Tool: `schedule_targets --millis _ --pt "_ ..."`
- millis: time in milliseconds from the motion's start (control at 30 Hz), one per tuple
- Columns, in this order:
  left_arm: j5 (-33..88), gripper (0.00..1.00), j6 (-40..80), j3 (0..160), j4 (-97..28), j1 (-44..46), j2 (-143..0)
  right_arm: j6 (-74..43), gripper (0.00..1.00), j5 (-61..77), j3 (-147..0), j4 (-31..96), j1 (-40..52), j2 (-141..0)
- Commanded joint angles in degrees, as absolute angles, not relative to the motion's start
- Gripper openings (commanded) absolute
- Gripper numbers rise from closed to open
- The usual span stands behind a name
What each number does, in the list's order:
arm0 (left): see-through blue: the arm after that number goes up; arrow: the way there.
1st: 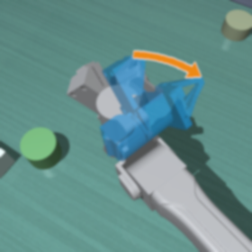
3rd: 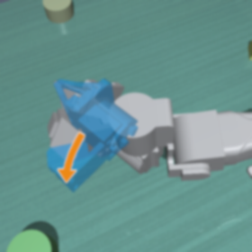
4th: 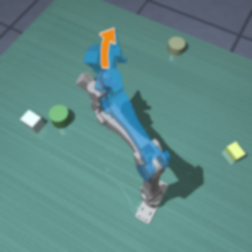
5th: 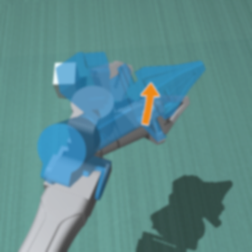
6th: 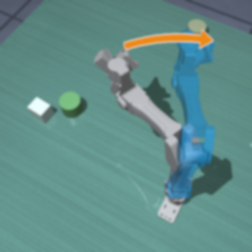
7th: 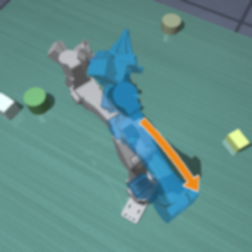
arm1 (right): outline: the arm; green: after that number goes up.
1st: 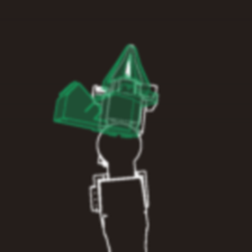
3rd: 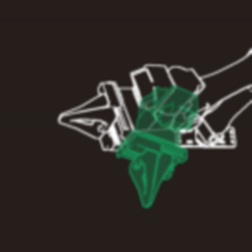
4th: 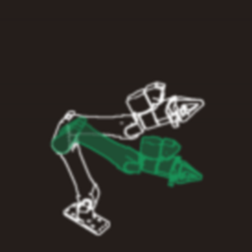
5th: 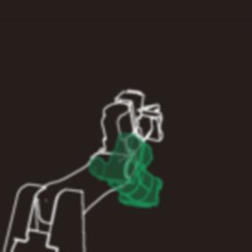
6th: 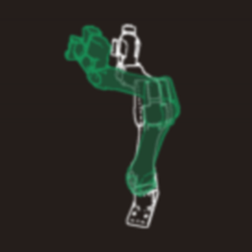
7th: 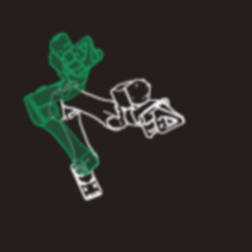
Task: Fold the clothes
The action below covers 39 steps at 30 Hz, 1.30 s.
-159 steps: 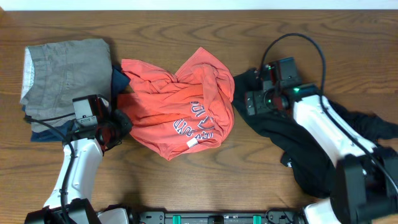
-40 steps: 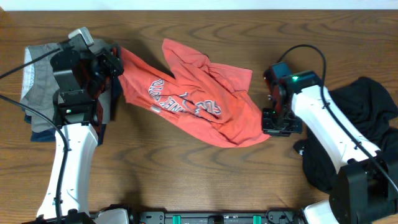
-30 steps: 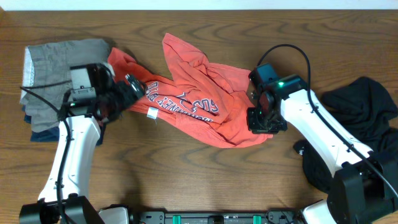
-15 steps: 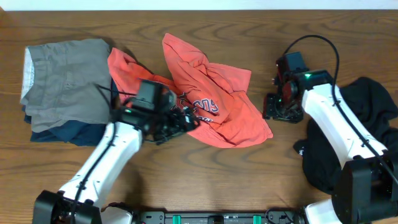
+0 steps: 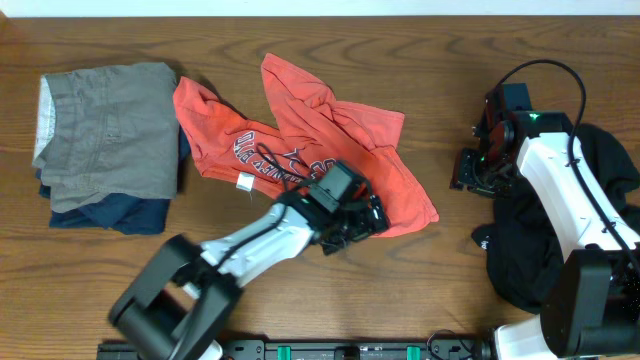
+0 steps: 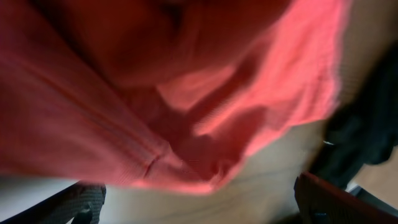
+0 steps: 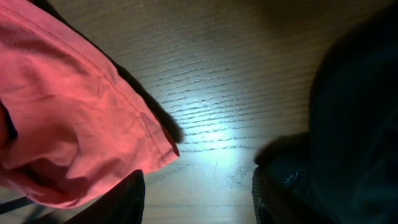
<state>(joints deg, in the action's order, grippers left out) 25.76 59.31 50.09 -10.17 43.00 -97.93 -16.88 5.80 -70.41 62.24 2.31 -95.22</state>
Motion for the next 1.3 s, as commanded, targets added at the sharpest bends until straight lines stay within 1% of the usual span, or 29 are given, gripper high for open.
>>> schedule_targets --millis 0,200,233,267,333,433,500,567,667,733,800,833,1000,1067,1100,1167,1267 --pt "24.7 0.98 68.5 49.7 -8.1 45.7 -102.1 -15.1 0.54 5.8 -70.4 62.2 1.9 -95.5" --pt "19.7 0.99 72.2 49.7 -4.1 46.5 -104.3 -15.1 0.54 5.8 -70.4 62.2 1.9 -95.5" --pt "18.6 0.97 72.2 49.7 -3.7 46.5 -104.2 -15.0 0.54 5.8 -70.4 62.2 1.9 -95.5" --pt "18.2 0.91 72.2 49.7 -3.7 46.5 -104.2 -14.9 0.54 5.8 -70.4 62.2 1.9 -95.5" --pt "17.3 0.84 72.4 49.7 -3.7 46.4 -104.2 -14.9 0.54 5.8 -70.4 62.3 1.9 -95.5" --pt "14.6 0.82 72.4 49.7 -3.7 46.3 -104.2 -14.5 0.54 5.8 -70.4 62.5 1.9 -95.5" --pt "12.7 0.77 72.6 49.7 -3.8 46.3 -104.2 -14.5 0.54 5.8 -70.4 62.6 1.9 -95.5" --pt "11.5 0.67 72.6 49.7 -3.9 46.3 -104.2 -14.5 0.54 5.8 -70.4 62.8 1.9 -95.5" --pt "9.0 0.4 72.6 49.7 -5.1 46.3 -104.2 -14.5 0.54 5.8 -70.4 62.8 1.9 -95.5" --pt "7.4 0.27 72.8 49.7 -6.2 46.3 -104.2 -14.5 0.54 5.8 -70.4 62.9 1.9 -95.5" --pt "6.5 0.19 72.8 49.7 -7.5 46.3 -104.3 -14.5 0.54 5.8 -70.4 63.1 1.9 -95.5" --pt "6.3 0.06 72.8 49.7 -8.4 46.3 -104.2 -14.5 0.54 5.8 -70.4 63.2 1.9 -95.5" --pt "7.2 0.06 72.2 49.7 -15.9 46.3 -103.7 -14.3 0.54 5.8 -70.4 63.2 1.9 -95.5" --pt "7.2 0.06 71.0 49.7 -22.0 46.2 -102.1 -13.7 0.55 5.8 -70.4 63.2 1.9 -95.5" --pt "7.2 0.06 68.6 49.7 -27.0 45.7 -100.3 -13.2 0.55 5.8 -70.4 63.2 1.9 -95.5" --pt "6.6 0.06 65.2 49.7 -33.7 44.5 -97.4 -13.1 0.6 5.9 -70.4 63.1 1.9 -95.5" --pt "1.4 0.06 62.3 49.7 -45.8 41.6 -90.8 -11.4 0.61 8.0 -70.4 61.7 2.0 -95.5"
